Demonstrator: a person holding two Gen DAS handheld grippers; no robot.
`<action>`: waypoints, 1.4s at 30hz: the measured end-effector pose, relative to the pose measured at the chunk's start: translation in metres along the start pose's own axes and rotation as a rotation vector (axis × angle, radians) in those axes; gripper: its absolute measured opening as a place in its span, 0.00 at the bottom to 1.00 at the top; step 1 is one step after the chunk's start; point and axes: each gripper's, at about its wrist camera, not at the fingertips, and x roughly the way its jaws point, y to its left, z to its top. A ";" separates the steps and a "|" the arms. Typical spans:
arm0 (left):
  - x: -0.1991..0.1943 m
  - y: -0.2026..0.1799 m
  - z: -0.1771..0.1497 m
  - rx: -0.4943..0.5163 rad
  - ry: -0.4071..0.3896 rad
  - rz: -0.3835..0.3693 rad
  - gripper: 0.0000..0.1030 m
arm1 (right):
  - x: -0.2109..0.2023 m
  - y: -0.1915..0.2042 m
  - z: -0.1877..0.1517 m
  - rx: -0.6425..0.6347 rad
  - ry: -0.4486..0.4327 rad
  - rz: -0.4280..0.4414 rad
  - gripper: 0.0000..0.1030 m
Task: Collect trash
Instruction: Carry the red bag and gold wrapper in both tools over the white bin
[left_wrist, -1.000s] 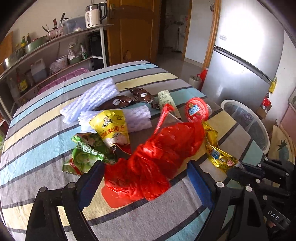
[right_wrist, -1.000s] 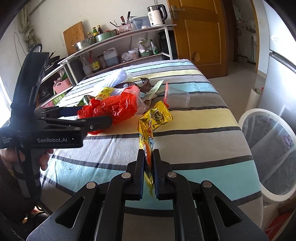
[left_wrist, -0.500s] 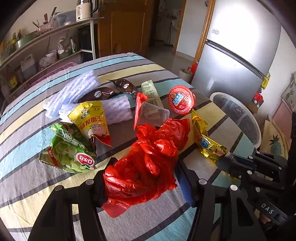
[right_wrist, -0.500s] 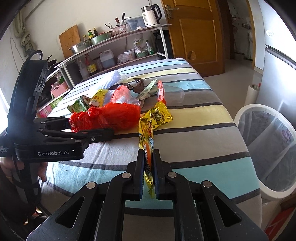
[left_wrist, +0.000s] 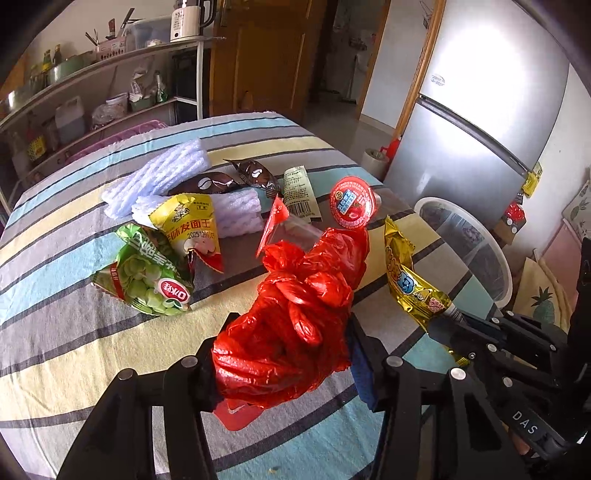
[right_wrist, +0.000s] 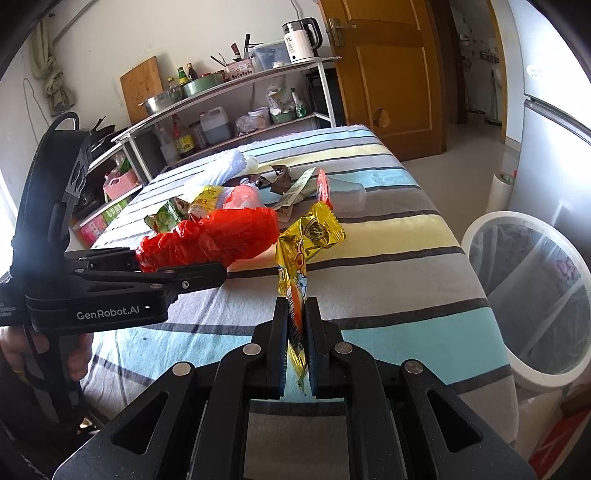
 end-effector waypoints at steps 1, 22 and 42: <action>-0.004 -0.001 0.000 -0.001 -0.008 0.002 0.53 | -0.001 0.001 0.000 -0.003 -0.004 0.002 0.09; -0.036 -0.048 0.031 0.022 -0.133 -0.045 0.53 | -0.062 -0.017 0.017 0.070 -0.168 -0.094 0.09; 0.051 -0.186 0.076 0.164 -0.017 -0.253 0.53 | -0.113 -0.142 0.002 0.262 -0.182 -0.394 0.09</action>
